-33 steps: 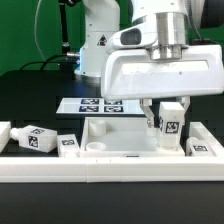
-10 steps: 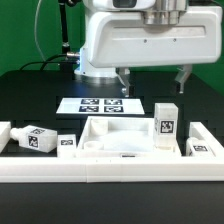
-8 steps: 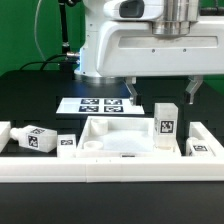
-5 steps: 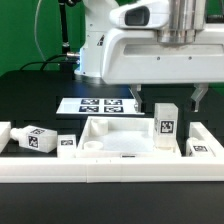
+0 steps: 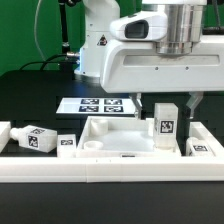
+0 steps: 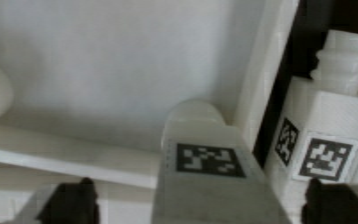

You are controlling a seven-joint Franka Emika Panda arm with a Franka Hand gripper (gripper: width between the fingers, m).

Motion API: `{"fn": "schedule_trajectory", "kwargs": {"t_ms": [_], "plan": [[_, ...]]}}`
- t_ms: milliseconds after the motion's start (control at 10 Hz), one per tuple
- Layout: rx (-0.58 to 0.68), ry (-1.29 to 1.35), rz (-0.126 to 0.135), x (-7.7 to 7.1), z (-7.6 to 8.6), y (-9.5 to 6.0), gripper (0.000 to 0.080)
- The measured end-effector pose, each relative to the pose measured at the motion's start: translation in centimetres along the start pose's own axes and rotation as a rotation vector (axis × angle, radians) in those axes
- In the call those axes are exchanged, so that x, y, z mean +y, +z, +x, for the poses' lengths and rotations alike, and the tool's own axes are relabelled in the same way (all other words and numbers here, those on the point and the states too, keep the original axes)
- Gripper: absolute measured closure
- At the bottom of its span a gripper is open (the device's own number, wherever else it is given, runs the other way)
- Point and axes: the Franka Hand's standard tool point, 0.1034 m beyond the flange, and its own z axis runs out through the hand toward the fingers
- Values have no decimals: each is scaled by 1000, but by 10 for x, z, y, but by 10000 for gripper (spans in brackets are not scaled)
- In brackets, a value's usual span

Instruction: Assemble one leg

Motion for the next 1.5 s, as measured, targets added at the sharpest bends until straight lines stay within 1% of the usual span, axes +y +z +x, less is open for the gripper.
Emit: {"fn": "schedule_trajectory", "kwargs": {"t_ms": [100,200,300,500,700,800,900,1000,1100,1200,1300,1500], "plan": [[-1,2,1,1,2,-2,387],[0,19,1,1,2,-2,387],[0,30,1,1,2,-1,514],[0,72,2,1,2,-1,514],[0,205,2,0,2,-1,514],[-1,318,12,0,1,0,514],[1,438,27,0,2,0,514],[1,511,28,-3,1,0,514],[0,671,48,-6,1,0,514],[3,819,74,-7,0,1,514],[-1,919,93,-6,1,1,514],[-10,1062,98,-7,1,1,514]]}}
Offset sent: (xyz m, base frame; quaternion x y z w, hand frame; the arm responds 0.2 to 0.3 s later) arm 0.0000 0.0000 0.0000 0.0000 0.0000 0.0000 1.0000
